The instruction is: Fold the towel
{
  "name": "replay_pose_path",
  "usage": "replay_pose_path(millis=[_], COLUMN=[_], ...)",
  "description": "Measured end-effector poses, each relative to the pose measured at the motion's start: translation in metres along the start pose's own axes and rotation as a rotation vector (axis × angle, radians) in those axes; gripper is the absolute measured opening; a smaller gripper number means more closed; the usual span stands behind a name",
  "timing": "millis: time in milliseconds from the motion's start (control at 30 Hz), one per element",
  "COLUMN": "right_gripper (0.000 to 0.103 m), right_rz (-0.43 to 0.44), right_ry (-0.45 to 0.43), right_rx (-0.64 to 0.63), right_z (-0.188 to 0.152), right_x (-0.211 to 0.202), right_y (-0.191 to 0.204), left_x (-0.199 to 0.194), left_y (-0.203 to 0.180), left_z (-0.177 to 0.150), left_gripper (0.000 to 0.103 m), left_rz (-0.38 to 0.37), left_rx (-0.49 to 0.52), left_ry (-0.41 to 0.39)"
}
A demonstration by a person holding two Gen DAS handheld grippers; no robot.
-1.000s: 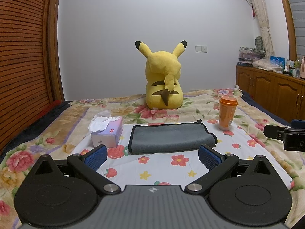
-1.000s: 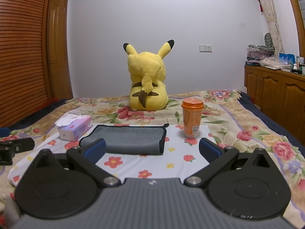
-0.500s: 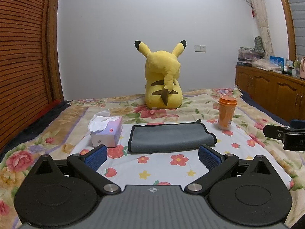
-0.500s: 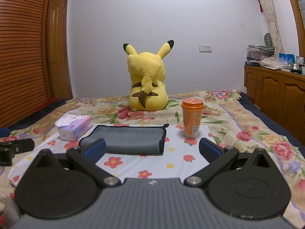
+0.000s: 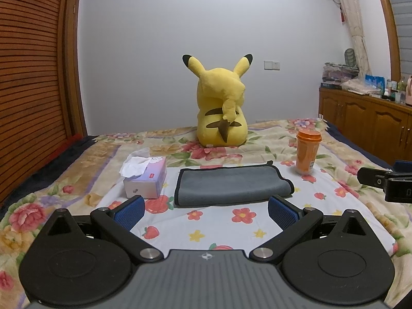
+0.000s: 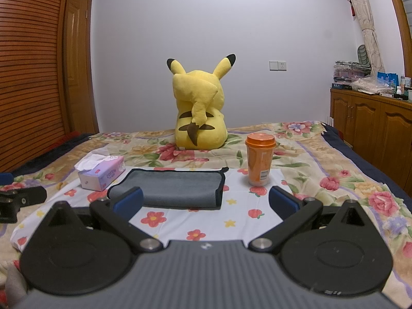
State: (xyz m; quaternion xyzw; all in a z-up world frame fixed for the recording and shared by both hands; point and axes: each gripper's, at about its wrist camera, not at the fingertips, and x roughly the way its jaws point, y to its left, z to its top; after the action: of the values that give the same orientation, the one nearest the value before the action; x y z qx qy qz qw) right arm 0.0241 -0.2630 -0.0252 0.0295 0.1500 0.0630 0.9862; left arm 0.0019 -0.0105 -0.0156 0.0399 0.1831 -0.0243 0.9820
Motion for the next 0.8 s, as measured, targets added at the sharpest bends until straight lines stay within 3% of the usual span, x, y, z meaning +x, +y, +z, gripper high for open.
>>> replay_pose_path(millis=[800], right_gripper=[0.103], right_rz=[0.0], right_ry=[0.0], right_rx=[-0.001], right_z=[0.0], right_x=[-0.0004], right_y=[0.0005], left_x=[0.0012], left_y=[0.0014], left_z=[0.0006], left_gripper=[0.103], left_rz=[-0.001], left_rx=[-0.001], left_ry=[0.005])
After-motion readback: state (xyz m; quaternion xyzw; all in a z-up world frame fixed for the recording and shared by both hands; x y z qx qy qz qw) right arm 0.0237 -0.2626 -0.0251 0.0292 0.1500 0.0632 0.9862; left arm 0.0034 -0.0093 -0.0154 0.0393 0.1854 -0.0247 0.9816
